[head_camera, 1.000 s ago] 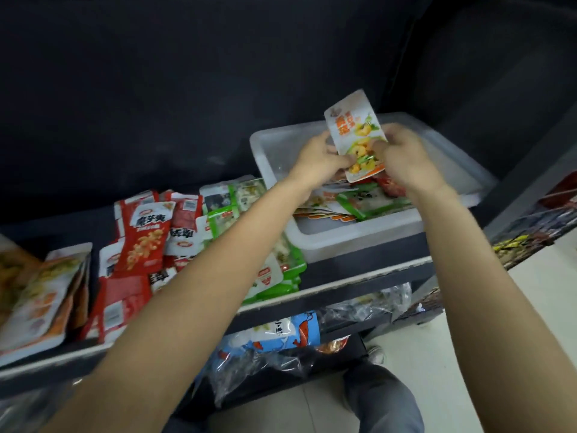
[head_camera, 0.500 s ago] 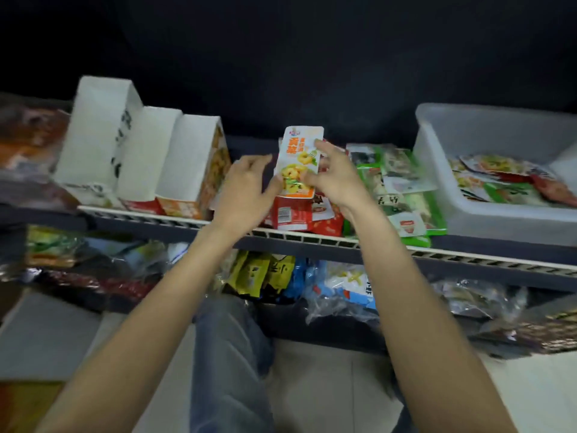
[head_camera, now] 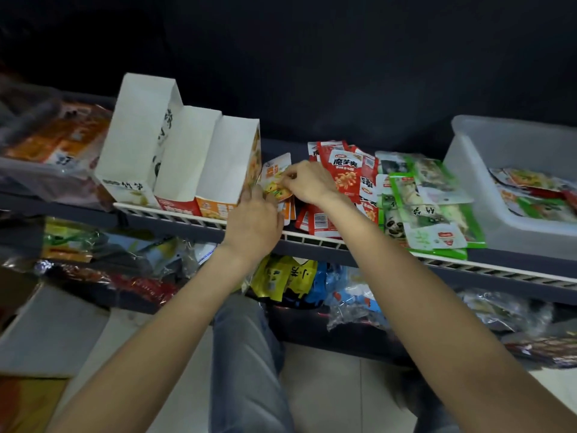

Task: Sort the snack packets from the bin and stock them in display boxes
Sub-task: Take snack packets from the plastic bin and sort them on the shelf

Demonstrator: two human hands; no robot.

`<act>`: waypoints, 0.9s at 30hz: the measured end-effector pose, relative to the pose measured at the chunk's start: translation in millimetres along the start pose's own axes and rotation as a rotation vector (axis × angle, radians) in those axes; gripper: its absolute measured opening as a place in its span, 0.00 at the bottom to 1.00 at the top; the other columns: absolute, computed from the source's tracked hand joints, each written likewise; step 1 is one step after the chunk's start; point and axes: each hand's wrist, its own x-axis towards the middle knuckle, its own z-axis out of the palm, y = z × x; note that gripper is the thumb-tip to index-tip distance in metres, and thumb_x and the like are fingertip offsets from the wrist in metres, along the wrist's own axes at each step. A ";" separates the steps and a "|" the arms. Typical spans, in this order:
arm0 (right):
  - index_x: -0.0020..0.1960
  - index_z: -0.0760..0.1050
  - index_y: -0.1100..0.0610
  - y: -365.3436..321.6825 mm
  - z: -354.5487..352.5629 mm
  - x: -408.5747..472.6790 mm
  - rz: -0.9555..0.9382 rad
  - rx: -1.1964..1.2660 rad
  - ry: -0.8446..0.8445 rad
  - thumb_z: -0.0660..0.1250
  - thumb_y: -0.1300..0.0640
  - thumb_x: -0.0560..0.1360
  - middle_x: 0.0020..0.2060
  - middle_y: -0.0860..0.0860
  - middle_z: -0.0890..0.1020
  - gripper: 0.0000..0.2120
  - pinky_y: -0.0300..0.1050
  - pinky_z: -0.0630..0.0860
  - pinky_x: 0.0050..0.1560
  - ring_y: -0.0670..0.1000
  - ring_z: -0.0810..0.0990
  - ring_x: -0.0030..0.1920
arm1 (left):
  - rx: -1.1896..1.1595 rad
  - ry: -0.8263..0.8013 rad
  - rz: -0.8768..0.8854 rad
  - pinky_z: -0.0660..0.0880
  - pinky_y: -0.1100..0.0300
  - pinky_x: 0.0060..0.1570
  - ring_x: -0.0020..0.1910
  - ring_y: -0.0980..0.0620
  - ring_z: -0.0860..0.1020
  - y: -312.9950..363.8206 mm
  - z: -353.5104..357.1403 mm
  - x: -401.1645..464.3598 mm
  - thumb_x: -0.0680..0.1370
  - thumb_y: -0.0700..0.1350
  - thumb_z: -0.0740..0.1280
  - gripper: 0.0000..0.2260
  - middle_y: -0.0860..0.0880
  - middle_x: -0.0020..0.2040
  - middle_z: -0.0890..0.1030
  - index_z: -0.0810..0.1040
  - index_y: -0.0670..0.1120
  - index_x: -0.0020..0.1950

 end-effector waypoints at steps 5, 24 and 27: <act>0.60 0.79 0.51 11.9 -11.9 -8.3 -0.175 -0.056 -0.144 0.58 0.53 0.81 0.58 0.54 0.74 0.14 0.49 0.71 0.59 0.53 0.72 0.59 | -0.093 0.127 0.084 0.75 0.52 0.49 0.60 0.43 0.72 6.8 -8.0 3.2 0.81 0.47 0.58 0.17 0.42 0.62 0.73 0.71 0.42 0.67; 0.54 0.81 0.54 276.1 -225.6 -174.7 0.385 -0.119 0.466 0.64 0.59 0.76 0.46 0.54 0.85 0.10 0.44 0.73 0.50 0.55 0.81 0.51 | -0.706 -0.058 0.856 0.74 0.59 0.54 0.53 0.56 0.79 290.2 -34.8 116.9 0.78 0.43 0.63 0.11 0.52 0.54 0.82 0.79 0.50 0.59; 0.60 0.79 0.52 331.6 -238.6 -169.0 0.598 -0.169 0.313 0.65 0.56 0.75 0.58 0.55 0.81 0.14 0.47 0.73 0.59 0.57 0.77 0.59 | -0.502 -0.108 0.894 0.73 0.56 0.56 0.56 0.51 0.77 340.0 -25.2 140.2 0.78 0.43 0.63 0.13 0.49 0.58 0.80 0.77 0.49 0.62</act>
